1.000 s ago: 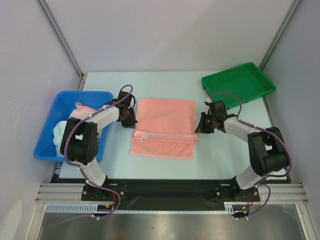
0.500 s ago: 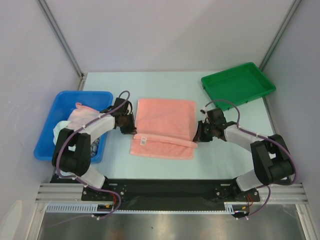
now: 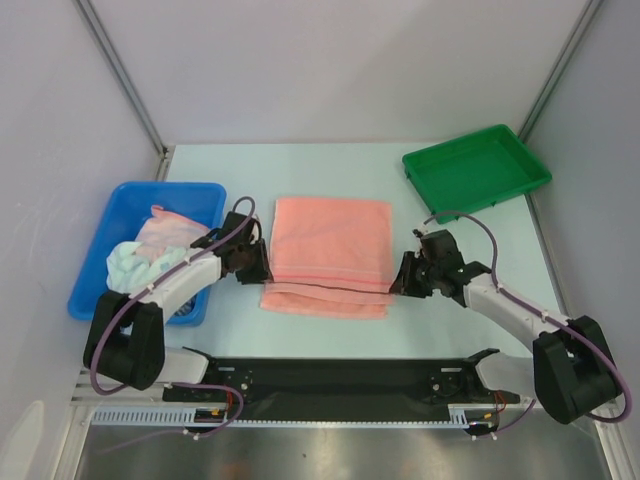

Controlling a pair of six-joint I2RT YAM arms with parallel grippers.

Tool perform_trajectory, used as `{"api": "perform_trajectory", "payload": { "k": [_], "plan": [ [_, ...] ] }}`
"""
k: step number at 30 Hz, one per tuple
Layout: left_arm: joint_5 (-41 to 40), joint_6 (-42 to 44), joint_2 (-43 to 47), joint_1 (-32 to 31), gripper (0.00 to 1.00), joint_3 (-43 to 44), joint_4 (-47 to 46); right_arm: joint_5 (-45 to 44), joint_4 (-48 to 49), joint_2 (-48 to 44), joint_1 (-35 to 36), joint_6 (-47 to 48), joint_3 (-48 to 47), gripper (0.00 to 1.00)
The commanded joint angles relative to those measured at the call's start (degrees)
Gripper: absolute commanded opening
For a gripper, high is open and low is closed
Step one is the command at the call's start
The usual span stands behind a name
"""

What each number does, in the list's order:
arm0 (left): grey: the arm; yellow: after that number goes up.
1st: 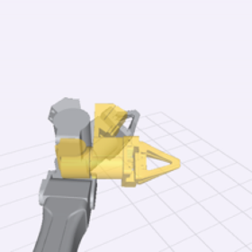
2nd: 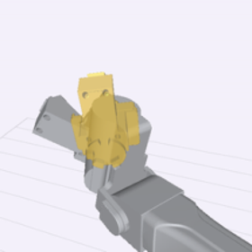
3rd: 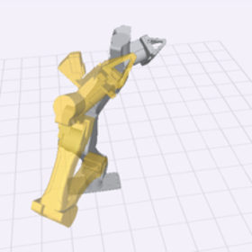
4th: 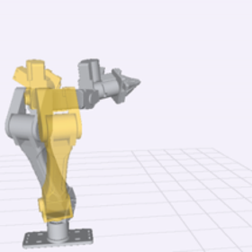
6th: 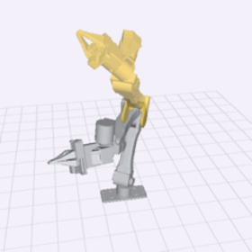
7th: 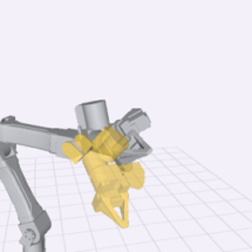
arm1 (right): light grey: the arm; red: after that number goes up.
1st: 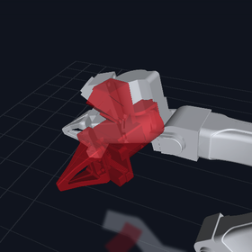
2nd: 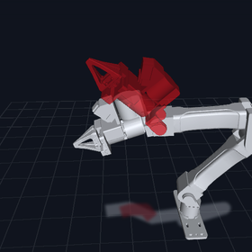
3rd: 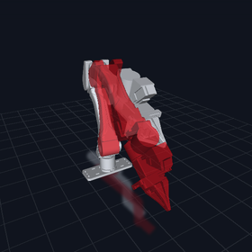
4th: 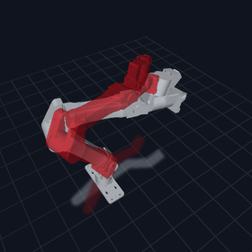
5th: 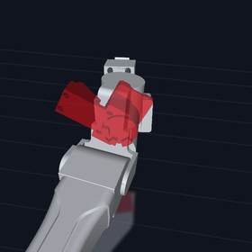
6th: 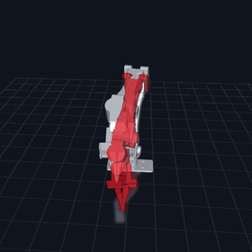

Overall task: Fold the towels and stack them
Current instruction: Fold the towel

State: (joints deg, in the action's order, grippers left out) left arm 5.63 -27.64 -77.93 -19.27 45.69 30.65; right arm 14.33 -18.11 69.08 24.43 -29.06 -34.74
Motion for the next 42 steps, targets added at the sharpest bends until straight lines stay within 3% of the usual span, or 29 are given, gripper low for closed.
{"api": "perform_trajectory", "payload": {
  "k": [1,12,16,23,26,36,42],
  "plan": [
    [1.84,-2.42,1.12,-0.16,0.36,-2.62,-2.70,-2.73,-0.09,-1.49,0.27,-5.13,1.52,0.29],
    [4.66,-4.35,-2.93,-0.16,0.41,-6.49,-8.86,-0.97,8.09,1.32,1.15,-7.50,6.44,0.34],
    [3.43,-4.79,-2.14,-0.16,0.29,-6.14,-7.72,-1.58,9.32,1.94,1.33,-7.24,6.88,0.28],
    [1.49,-4.18,-1.61,-0.16,0.00,-4.47,-5.08,-0.53,10.99,0.18,1.41,-6.72,7.23,0.06],
    [1.23,-4.00,-1.26,-0.16,0.00,-3.59,-3.77,0.00,10.99,-0.87,1.41,-6.89,7.14,0.00],
    [-1.50,-2.51,0.15,-0.16,0.00,5.44,4.58,1.92,6.34,-2.90,1.41,-5.22,1.26,0.00],
    [-3.43,-0.41,3.92,-0.51,0.00,11.87,14.59,5.97,2.38,-7.63,1.59,-6.53,-2.26,0.00]
  ]
}}
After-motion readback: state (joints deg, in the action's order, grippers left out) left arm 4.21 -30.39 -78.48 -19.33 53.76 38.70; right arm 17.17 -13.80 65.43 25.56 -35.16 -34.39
